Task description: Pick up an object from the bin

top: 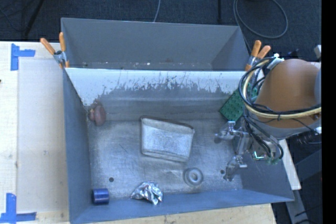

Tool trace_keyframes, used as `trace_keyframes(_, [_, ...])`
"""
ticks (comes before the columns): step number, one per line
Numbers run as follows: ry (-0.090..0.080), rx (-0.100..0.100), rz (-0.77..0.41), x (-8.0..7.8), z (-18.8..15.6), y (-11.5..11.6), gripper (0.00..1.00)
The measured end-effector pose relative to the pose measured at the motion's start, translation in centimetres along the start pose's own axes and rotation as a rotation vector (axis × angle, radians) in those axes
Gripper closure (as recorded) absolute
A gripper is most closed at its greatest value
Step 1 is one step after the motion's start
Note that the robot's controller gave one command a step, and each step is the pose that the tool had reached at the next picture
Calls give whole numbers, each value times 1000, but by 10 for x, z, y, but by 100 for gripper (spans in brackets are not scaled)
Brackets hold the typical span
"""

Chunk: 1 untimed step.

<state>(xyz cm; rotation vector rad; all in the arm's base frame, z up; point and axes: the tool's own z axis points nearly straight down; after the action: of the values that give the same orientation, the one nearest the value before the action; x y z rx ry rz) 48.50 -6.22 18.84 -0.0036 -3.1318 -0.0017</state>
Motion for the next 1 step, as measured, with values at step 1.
trace_keyframes(1, [-3,-2,-154,-21,69,73,0])
